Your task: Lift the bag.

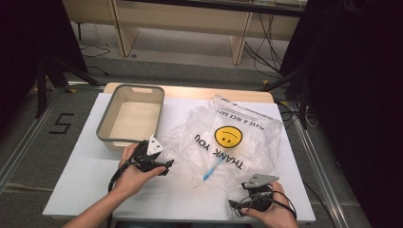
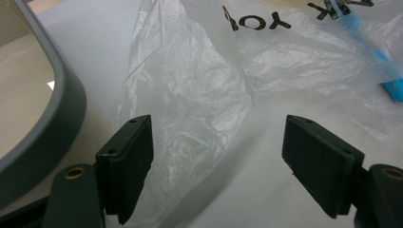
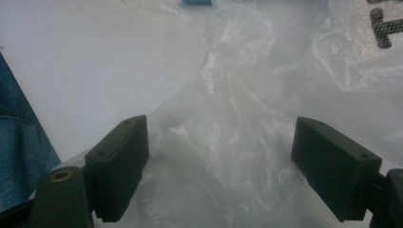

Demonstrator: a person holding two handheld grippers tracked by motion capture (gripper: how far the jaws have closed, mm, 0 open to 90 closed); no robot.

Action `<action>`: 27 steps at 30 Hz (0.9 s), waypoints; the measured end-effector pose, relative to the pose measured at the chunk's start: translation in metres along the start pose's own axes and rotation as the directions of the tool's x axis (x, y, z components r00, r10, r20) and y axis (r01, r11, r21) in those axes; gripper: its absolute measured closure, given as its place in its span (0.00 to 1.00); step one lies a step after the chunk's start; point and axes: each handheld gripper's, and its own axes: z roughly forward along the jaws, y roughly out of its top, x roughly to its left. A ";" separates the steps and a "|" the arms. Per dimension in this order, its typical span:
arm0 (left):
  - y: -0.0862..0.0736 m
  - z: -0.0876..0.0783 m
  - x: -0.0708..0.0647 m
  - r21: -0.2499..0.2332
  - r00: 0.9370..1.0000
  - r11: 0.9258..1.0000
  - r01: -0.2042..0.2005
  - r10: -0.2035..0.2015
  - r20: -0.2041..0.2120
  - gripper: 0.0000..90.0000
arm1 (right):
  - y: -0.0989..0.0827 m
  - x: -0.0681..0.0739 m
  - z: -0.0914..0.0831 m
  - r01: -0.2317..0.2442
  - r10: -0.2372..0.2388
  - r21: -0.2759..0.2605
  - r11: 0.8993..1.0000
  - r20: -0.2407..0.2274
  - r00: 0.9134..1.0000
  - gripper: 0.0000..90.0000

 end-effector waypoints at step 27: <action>-0.010 0.034 0.010 0.147 0.993 0.982 0.120 -0.121 -0.003 0.38 | -0.002 0.001 0.000 0.056 -0.058 0.048 0.997 0.037 0.998 0.37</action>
